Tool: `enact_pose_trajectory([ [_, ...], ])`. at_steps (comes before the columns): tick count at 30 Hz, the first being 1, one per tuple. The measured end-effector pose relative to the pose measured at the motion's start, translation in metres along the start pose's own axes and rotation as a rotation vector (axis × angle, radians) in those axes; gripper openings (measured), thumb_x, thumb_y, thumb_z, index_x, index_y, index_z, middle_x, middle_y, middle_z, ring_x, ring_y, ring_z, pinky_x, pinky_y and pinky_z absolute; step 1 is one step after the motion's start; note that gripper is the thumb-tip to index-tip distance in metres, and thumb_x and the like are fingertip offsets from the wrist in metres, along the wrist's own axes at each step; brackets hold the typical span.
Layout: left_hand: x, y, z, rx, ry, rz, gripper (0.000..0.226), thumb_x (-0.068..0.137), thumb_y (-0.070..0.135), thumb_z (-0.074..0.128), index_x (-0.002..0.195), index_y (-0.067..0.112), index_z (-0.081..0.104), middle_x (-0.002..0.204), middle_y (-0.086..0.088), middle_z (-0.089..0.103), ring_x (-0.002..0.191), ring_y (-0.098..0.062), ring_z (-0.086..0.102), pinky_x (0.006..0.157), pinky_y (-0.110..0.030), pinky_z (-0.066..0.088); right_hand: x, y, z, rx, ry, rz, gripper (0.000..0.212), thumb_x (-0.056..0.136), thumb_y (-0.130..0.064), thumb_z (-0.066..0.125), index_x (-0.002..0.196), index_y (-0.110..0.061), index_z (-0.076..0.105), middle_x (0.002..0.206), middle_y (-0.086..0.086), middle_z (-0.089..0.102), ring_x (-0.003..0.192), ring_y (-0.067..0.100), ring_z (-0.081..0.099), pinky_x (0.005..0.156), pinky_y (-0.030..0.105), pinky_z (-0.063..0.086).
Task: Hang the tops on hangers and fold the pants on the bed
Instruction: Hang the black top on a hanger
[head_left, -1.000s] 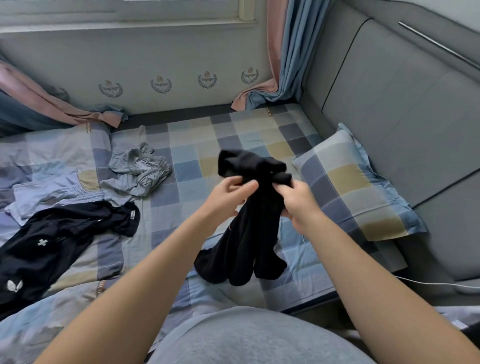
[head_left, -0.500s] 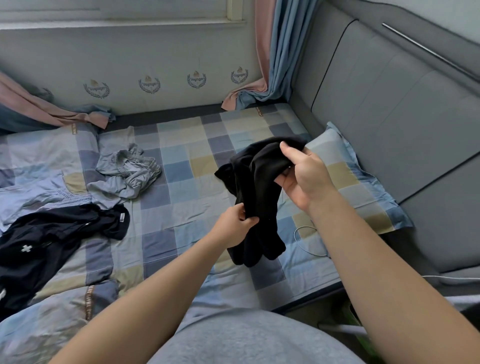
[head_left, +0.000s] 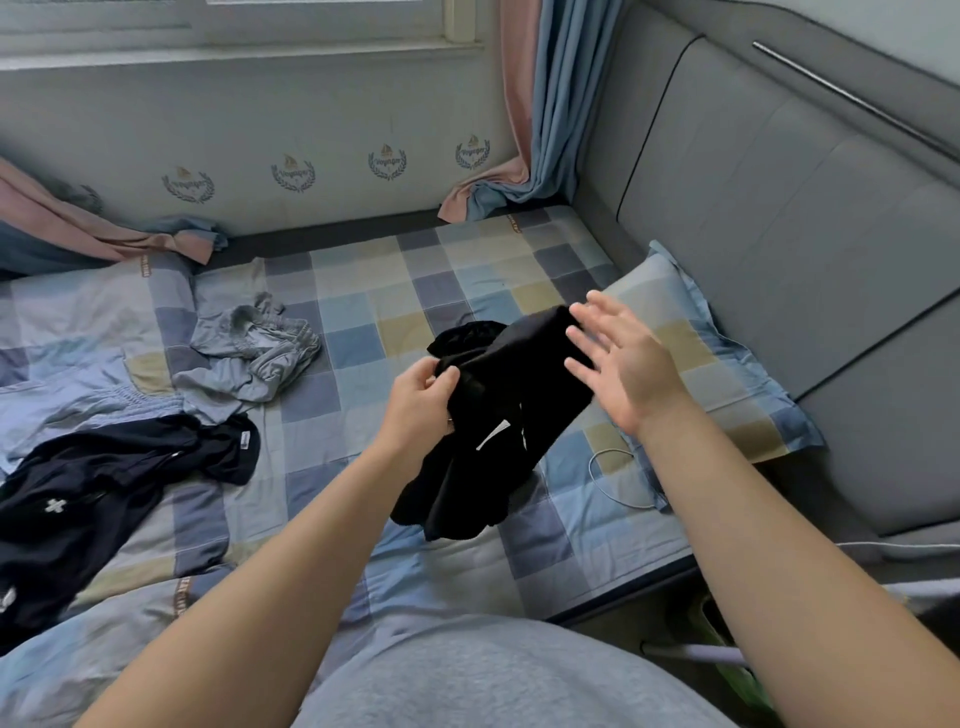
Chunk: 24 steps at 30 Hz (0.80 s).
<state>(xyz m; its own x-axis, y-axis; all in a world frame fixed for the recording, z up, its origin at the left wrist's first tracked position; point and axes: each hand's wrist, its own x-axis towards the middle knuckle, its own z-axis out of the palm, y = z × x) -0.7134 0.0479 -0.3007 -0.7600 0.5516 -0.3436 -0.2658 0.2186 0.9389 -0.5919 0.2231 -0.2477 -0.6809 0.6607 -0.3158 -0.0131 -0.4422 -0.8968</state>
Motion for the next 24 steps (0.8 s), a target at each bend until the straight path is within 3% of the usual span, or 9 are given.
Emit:
enact_pose_trajectory([
  [3,-0.004,0.015,0.005,-0.099,0.022,-0.033,0.015,0.105,0.018,0.05,0.095,0.009,0.057,0.085,-0.007,0.063,0.073,-0.022,0.069,0.056,-0.03,0.054,-0.015,0.017,0.002,-0.069,-0.087,0.045,0.016,0.102,-0.017,0.05,0.112,-0.015,0.062,0.111,0.004,0.073,0.101,0.024,0.067,0.088,0.039,0.053],
  [6,-0.008,0.03,0.009,-0.195,0.055,-0.06,0.017,0.105,0.018,0.05,0.092,0.01,0.057,0.084,-0.007,0.067,0.071,-0.021,0.072,0.051,-0.027,0.054,-0.031,0.029,0.003,-0.117,-0.315,0.081,0.02,0.102,-0.016,0.048,0.1,-0.008,0.066,0.098,0.013,0.073,0.083,0.025,0.068,0.071,0.032,0.053],
  [9,-0.011,0.045,0.01,-0.281,0.073,-0.073,0.019,0.105,0.018,0.05,0.088,0.011,0.057,0.083,-0.007,0.066,0.071,-0.021,0.072,0.056,-0.032,0.057,-0.041,0.04,0.004,-0.28,-0.539,0.195,0.025,0.101,-0.02,0.051,0.106,-0.001,0.067,0.106,0.018,0.073,0.089,0.028,0.07,0.073,0.033,0.055],
  [11,-0.015,0.055,0.012,-0.366,0.058,-0.076,0.019,0.105,0.015,0.05,0.087,0.009,0.055,0.079,-0.009,0.063,0.065,-0.021,0.07,0.058,-0.035,0.058,-0.045,0.051,0.006,-0.565,-0.57,0.274,0.029,0.101,-0.027,0.057,0.117,-0.005,0.067,0.114,0.008,0.074,0.1,0.024,0.071,0.082,0.035,0.059],
  [13,-0.02,0.066,0.014,-0.414,0.029,-0.064,0.019,0.104,0.012,0.051,0.086,0.007,0.054,0.076,-0.01,0.062,0.061,-0.022,0.069,0.06,-0.037,0.059,-0.045,0.067,0.008,-0.814,-0.48,0.302,0.046,0.094,-0.039,0.067,0.132,-0.015,0.059,0.123,-0.006,0.067,0.111,0.014,0.065,0.089,0.034,0.057],
  [17,-0.031,0.084,0.022,-0.508,-0.067,-0.062,0.018,0.104,0.01,0.05,0.087,0.006,0.052,0.071,-0.014,0.07,0.068,-0.029,0.074,0.063,-0.038,0.061,-0.036,0.097,0.018,-0.926,-0.314,0.086,0.082,0.072,-0.058,0.079,0.138,-0.026,0.043,0.127,-0.014,0.053,0.121,0.009,0.052,0.097,0.027,0.043],
  [19,-0.032,0.088,0.025,-0.539,-0.086,-0.068,0.019,0.105,0.011,0.049,0.087,0.006,0.051,0.079,-0.018,0.072,0.074,-0.031,0.075,0.065,-0.037,0.061,-0.028,0.108,0.022,-0.921,-0.182,0.038,0.068,0.072,-0.055,0.076,0.128,-0.025,0.052,0.118,-0.009,0.061,0.11,0.013,0.058,0.092,0.032,0.047],
  [22,-0.03,0.088,0.025,-0.566,-0.07,-0.078,0.018,0.104,0.011,0.049,0.087,0.007,0.052,0.089,-0.022,0.07,0.078,-0.032,0.075,0.066,-0.036,0.061,-0.018,0.109,0.018,-1.019,-0.014,-0.047,0.011,0.097,-0.029,0.06,0.098,-0.018,0.058,0.087,-0.002,0.06,0.099,0.03,0.062,0.072,0.031,0.038],
  [24,-0.026,0.084,0.02,-0.575,-0.048,-0.072,0.015,0.104,0.011,0.05,0.091,0.006,0.052,0.094,-0.024,0.07,0.083,-0.033,0.075,0.069,-0.038,0.062,-0.017,0.1,0.01,-1.08,0.004,-0.089,0.018,0.101,-0.023,0.054,0.084,-0.018,0.055,0.073,-0.005,0.054,0.086,0.03,0.059,0.063,0.031,0.036],
])
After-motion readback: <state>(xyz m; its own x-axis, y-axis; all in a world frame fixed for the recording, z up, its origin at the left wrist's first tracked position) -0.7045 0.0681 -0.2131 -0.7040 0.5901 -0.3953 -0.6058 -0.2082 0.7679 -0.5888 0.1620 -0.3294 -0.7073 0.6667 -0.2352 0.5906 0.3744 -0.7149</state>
